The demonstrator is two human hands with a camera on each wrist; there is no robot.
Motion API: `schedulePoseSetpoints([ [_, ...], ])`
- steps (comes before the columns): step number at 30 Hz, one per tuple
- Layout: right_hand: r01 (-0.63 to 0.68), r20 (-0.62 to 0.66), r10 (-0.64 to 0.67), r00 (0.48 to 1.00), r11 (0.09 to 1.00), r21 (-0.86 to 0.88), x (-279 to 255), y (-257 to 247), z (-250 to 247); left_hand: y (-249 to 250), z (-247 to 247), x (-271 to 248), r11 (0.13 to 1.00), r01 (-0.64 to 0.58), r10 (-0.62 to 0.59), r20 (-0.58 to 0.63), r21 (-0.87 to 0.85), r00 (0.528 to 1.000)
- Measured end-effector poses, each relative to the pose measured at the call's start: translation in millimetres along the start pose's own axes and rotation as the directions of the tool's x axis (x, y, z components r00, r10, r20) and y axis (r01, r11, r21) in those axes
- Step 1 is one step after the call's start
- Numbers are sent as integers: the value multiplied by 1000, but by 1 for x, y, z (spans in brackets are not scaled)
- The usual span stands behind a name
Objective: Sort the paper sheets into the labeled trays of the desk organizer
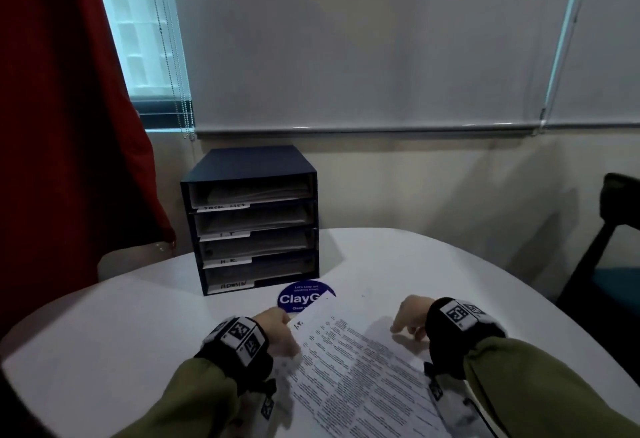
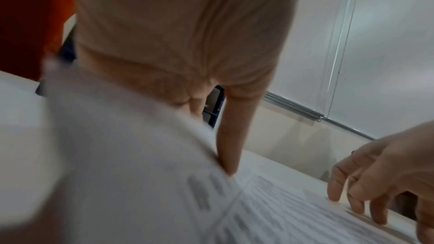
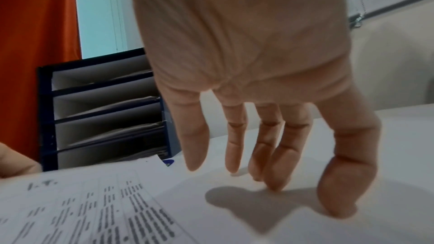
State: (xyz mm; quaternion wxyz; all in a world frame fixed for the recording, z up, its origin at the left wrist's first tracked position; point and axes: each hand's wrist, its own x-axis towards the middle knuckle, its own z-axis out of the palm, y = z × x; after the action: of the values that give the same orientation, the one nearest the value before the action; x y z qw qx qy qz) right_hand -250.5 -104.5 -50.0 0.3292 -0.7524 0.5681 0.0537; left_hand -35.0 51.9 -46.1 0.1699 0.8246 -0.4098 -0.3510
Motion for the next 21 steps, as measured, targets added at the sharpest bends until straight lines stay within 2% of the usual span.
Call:
schedulePoseSetpoints([
  [3, 23, 65, -23, 998, 1000, 2, -18, 4, -4, -2, -6, -6, 993, -118, 118, -83, -4, 990],
  [7, 82, 82, -80, 993, 996, -24, -33, 7, -9, -1, -36, -24, 944, -322, 313, -111, -71, 943],
  [8, 98, 74, -100, 992, 995, 23, -33, 9, -7, -2, -46, -28, 931, -351, 338, -123, -102, 933],
  [10, 144, 53, -159, 986, 964, 222, -31, 6, -3, -5, -63, -32, 905, -389, 353, -208, -170, 912],
  [13, 219, -42, -234, 971, 813, 539, -31, -12, 0, -14, -86, -33, 826, -396, 233, -398, -401, 887],
  [15, 227, -66, -243, 968, 723, 652, -27, -28, 0, -21, -94, -33, 672, -357, 97, -401, -649, 911],
  [16, 220, -63, -242, 968, 701, 679, -24, -37, 0, -26, -96, -32, 612, -327, 45, -381, -720, 924],
  [19, 175, -23, -213, 977, 728, 663, -14, -65, 1, -40, -96, -30, 577, -242, -37, -321, -780, 946],
  [21, 149, -29, -173, 985, 735, 662, -4, -80, 2, -45, -95, -29, 553, -216, -46, -288, -805, 956],
])
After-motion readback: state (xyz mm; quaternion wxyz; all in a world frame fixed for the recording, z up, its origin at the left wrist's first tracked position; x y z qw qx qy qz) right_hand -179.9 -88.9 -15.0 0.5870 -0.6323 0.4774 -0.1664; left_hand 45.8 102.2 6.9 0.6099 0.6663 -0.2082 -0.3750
